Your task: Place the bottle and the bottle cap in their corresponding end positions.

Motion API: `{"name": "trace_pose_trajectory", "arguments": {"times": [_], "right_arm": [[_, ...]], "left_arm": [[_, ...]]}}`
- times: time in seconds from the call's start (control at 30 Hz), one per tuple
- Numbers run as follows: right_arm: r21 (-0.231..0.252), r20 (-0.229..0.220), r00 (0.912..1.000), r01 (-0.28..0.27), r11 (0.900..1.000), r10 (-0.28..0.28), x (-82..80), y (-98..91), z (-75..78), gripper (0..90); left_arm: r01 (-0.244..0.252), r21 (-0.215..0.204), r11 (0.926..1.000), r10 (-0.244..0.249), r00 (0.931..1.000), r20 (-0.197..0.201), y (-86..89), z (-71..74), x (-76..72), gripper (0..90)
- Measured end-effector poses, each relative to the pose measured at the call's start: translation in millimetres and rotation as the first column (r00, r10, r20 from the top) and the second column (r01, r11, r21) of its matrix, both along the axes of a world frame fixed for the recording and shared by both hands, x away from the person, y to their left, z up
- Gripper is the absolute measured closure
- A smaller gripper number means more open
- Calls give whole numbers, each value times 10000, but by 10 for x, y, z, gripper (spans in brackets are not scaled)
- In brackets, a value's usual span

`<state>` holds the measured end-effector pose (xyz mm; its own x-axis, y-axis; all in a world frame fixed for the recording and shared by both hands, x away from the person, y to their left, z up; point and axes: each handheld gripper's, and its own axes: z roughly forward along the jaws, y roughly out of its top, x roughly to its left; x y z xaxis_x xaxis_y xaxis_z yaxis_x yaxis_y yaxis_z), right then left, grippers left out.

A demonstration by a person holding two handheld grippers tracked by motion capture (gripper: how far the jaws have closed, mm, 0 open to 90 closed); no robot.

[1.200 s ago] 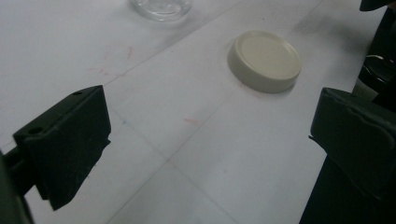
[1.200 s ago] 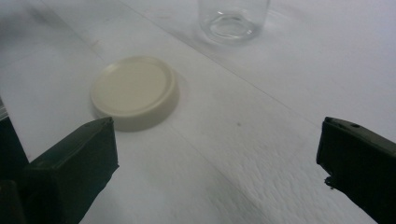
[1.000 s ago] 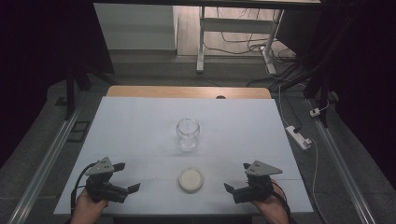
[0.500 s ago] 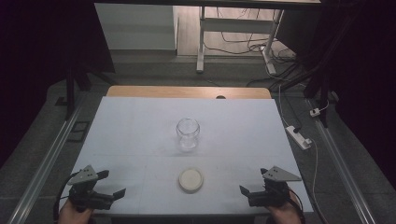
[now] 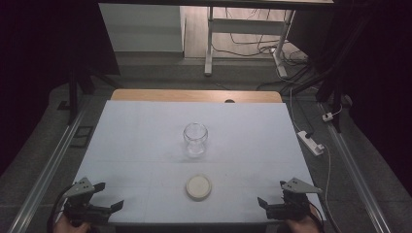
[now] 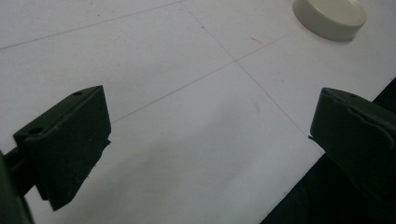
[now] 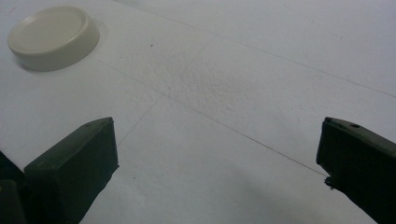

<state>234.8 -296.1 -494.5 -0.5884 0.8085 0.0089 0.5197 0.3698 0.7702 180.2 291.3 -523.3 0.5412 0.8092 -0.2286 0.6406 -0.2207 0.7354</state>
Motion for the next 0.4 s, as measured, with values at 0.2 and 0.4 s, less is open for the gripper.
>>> {"name": "trace_pose_trajectory", "arguments": {"times": [0.2,0.4], "right_arm": [[-144,-106,9999,109,9998,-110,-39,-27,3,0],[-439,-223,9997,105,9990,-115,-39,-11,-7,0]], "left_arm": [[-238,373,9990,244,9996,-163,23,0,-46,0],[-169,498,9986,184,9994,-301,9,-4,-32,0]]}}
